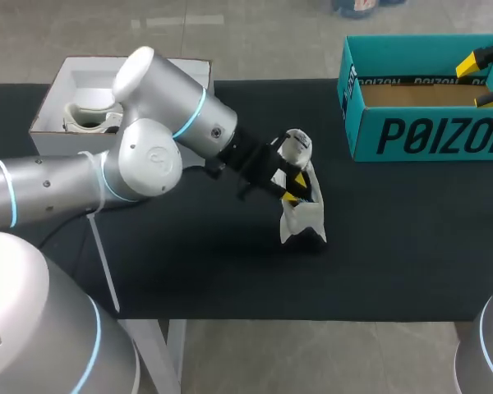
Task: Take the shoe out of the shoebox, open the shoe tongue, remove and reinsert the insole, then place the shoe into the shoebox
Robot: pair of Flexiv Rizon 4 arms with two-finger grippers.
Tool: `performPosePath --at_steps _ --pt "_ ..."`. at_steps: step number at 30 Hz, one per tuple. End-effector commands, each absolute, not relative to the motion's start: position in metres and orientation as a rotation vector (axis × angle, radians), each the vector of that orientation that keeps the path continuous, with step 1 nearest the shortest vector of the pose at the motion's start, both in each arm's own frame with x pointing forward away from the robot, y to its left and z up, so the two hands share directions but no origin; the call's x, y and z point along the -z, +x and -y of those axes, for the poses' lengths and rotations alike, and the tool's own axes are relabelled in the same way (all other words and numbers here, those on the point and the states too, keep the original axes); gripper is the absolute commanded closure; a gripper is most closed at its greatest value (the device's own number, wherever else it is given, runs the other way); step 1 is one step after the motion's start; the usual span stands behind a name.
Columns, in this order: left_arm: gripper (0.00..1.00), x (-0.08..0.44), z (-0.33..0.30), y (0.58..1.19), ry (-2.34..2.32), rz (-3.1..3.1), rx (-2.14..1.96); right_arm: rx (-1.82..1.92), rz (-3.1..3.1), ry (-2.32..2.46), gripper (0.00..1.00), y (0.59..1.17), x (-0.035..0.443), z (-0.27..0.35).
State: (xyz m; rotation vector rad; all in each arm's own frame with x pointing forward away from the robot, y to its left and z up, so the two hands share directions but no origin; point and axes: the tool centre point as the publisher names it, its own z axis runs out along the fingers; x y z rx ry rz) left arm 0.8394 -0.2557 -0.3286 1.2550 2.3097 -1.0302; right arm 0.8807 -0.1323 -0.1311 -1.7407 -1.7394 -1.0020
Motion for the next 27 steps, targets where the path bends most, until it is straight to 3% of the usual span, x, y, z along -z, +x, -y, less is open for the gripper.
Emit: performPosePath --at_steps 1,4,6,7,8,9,10,11,27 --pt "0.0 0.321 0.257 0.84 1.3 -2.343 1.013 1.0 1.741 -1.743 0.0 0.881 0.131 0.132" --pt "0.0 0.327 0.261 0.838 1.323 -2.357 1.013 1.0 1.741 -1.743 0.0 0.881 0.131 0.132" --pt "0.14 0.33 0.262 0.838 1.352 -2.371 0.994 1.0 1.741 -1.743 0.0 0.881 0.131 0.132" --pt "0.27 0.331 0.262 0.839 1.369 -2.379 0.985 1.0 1.741 -1.743 0.0 0.881 0.131 0.132" --pt "0.53 0.332 0.261 0.84 1.388 -2.379 0.962 1.0 1.741 -1.743 0.0 0.881 0.131 0.132" --pt "0.63 0.332 0.26 0.841 1.401 -2.382 0.949 1.0 1.741 -1.743 0.0 0.881 0.131 0.132" --pt "0.94 0.332 0.259 0.844 1.419 -2.382 0.941 1.0 1.741 -1.743 0.0 0.881 0.131 0.132" --pt "1.0 0.331 0.257 0.845 1.438 -2.372 0.942 1.0 1.741 -1.743 0.0 0.881 0.131 0.132" --pt "1.0 0.329 0.253 0.85 1.799 -2.354 0.806 1.0 1.741 -1.743 0.0 0.881 0.131 0.132"
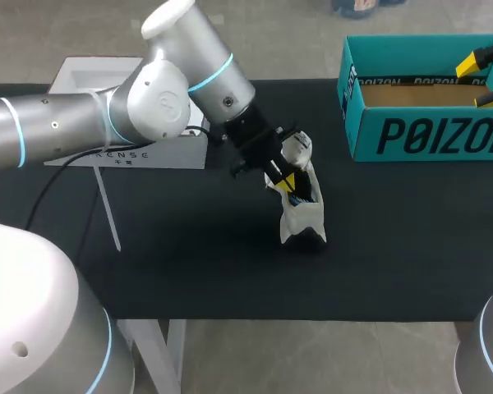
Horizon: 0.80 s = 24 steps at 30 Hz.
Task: Take the shoe out of the shoebox, open the shoe tongue, remove and reinsert the insole, then place the shoe into the shoebox
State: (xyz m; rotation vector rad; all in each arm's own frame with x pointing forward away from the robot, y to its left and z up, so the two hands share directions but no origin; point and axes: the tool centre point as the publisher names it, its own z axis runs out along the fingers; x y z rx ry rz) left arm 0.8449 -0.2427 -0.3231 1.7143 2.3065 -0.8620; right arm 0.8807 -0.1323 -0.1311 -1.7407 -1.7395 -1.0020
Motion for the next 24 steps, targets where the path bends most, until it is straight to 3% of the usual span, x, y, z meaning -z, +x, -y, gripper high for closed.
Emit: performPosePath --at_steps 1,24 --pt "1.0 0.332 0.254 0.85 1.82 -2.354 0.797 1.0 1.741 -1.743 0.0 0.881 0.131 0.132" --pt "1.0 0.371 0.259 0.834 1.914 -2.432 0.795 1.0 1.741 -1.743 0.0 0.881 0.131 0.132"
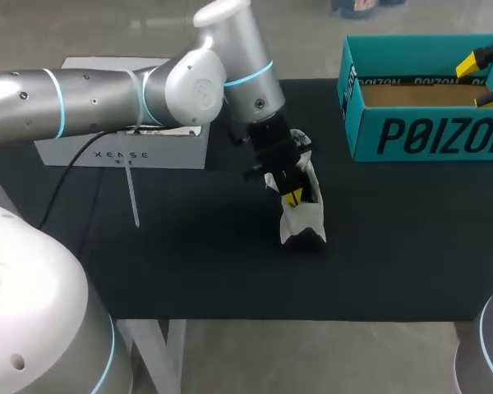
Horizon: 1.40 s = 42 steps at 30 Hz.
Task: Take the shoe out of the shoebox, open the shoe tongue, remove and reinsert the insole, then place the shoe into the shoebox
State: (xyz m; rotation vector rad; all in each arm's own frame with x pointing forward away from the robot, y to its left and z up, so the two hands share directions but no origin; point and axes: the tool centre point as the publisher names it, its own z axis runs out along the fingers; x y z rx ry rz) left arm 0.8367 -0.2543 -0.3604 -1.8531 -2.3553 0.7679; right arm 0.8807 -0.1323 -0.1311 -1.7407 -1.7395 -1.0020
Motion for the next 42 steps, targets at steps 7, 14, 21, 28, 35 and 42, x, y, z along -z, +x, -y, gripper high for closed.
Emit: performPosePath --at_steps 7,14,21,28,35,42 --pt "1.0 0.366 0.263 0.843 -1.884 2.355 -0.722 1.0 1.741 -1.743 0.0 0.881 0.131 0.132" --pt "1.0 0.346 0.254 0.863 -2.041 2.253 -0.487 1.0 1.741 -1.743 0.0 0.881 0.131 0.132" --pt "1.0 0.359 0.26 0.86 -2.069 2.165 -0.413 1.0 1.741 -1.743 0.0 0.881 0.131 0.132" --pt "1.0 0.376 0.253 0.851 -2.075 2.084 -0.327 1.0 1.741 -1.743 0.0 0.881 0.131 0.132" --pt "1.0 0.396 0.245 0.835 -2.07 1.997 -0.263 1.0 1.741 -1.743 0.0 0.881 0.131 0.132" --pt "1.0 0.416 0.239 0.831 -2.072 2.027 -0.223 1.0 1.741 -1.743 0.0 0.881 0.131 0.132"
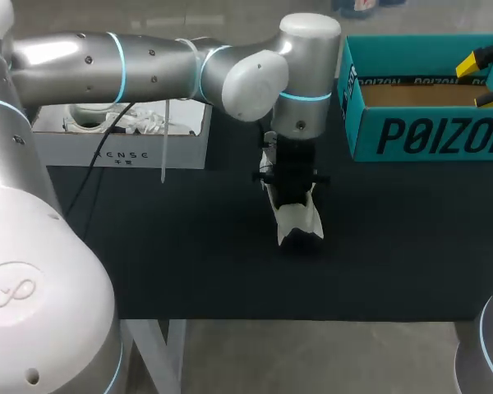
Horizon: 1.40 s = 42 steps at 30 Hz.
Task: Take the shoe out of the shoebox, open the shoe tongue, remove and reinsert the insole, then place the shoe into the shoebox
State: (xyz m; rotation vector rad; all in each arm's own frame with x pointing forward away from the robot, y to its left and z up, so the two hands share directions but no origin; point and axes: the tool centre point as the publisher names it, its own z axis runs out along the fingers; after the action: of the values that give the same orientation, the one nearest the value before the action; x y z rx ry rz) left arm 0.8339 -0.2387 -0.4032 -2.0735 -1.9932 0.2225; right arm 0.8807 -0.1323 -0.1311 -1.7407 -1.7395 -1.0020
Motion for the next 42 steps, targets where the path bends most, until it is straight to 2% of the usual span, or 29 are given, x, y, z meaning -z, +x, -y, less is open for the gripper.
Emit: performPosePath --at_steps 1,22,35,42 --pt "1.0 0.419 0.24 0.831 -2.084 2.051 -0.227 1.0 1.741 -1.743 0.0 0.881 0.131 0.132" --pt "1.0 0.431 0.283 0.821 -2.077 2.379 -0.463 1.0 1.741 -1.743 0.0 0.881 0.131 0.132" --pt "1.0 0.414 0.296 0.844 -2.013 2.582 -0.575 1.0 1.741 -1.743 0.0 0.881 0.131 0.132" --pt "1.0 0.393 0.294 0.839 -2.077 2.459 -0.544 1.0 1.741 -1.743 0.0 0.881 0.131 0.132"
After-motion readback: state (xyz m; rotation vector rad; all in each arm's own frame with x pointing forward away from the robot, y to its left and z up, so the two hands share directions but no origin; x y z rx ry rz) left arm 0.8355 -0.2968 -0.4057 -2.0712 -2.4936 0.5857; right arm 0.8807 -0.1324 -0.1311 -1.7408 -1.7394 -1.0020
